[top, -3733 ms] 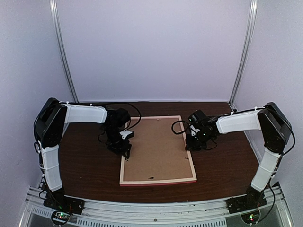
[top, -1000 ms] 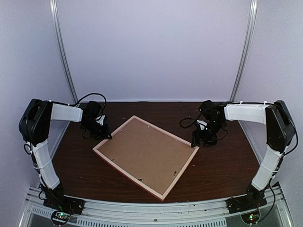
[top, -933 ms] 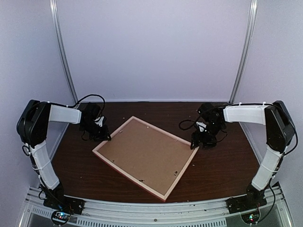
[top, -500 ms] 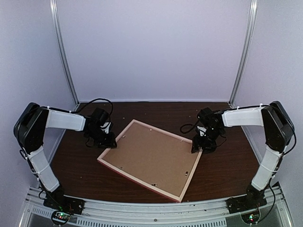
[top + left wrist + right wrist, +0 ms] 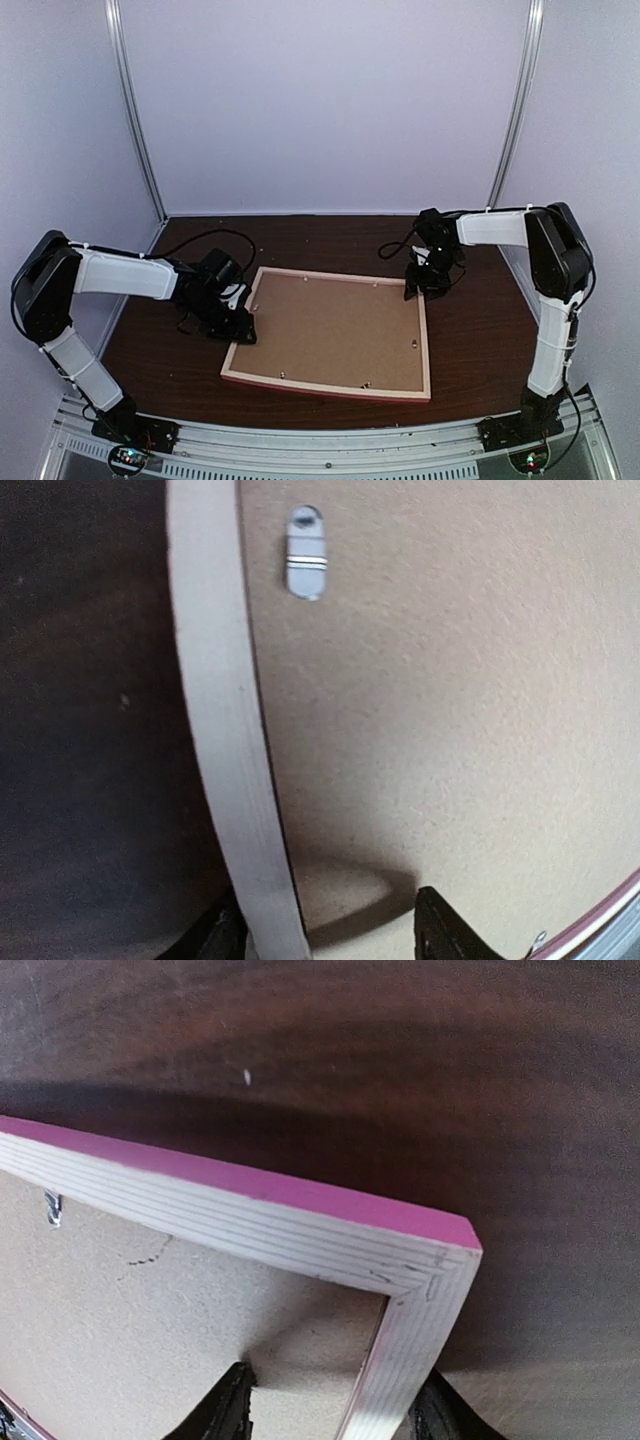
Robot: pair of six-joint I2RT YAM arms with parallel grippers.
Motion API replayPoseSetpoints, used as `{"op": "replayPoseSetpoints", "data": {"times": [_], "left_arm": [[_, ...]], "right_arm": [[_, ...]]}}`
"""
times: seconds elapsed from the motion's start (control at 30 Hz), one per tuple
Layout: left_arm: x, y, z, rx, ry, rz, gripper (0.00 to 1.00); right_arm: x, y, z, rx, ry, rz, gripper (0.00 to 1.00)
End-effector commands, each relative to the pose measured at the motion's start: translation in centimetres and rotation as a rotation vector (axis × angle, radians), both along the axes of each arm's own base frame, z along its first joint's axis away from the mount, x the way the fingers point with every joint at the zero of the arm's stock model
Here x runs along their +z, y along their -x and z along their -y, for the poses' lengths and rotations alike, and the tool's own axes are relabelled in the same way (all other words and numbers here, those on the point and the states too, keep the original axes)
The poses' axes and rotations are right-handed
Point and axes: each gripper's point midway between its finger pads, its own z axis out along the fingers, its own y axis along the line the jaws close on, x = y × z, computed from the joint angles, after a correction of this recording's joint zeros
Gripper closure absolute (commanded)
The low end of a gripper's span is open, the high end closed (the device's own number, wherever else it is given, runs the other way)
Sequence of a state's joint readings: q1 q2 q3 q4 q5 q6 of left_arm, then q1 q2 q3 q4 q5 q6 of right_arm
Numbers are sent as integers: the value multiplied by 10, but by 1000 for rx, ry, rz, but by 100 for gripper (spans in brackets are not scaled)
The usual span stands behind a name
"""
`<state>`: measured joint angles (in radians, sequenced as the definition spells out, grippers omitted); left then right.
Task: Put the photo into the frame
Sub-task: Rotate the photo frame at the center of the board.
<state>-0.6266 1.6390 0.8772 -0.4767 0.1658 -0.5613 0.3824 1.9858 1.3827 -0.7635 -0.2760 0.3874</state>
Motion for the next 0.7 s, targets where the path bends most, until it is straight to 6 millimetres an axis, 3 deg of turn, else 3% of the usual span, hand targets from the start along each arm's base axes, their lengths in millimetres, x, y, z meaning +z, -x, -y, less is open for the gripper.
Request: {"op": "replayPoseSetpoints", "data": {"times": [0.0,0.1,0.33,0.53,0.67], "left_arm": [[-10,53,-5,-67,7,-161,37],[1,43,-6,-84,-10,-106,29],[15,1,-12,-81,-125,3,11],[14,-36,-13,-83,-123,27,8],[15,-62,-13,-78,-128,52,9]], "right_arm": [[1,-23,-15,102,-26,58,49],[7,-26,-12,115,-16,66,46],[4,0,-2,93,-15,43,43],[-1,15,-3,79,-55,34,52],[-5,18,-4,82,-60,22,63]]}}
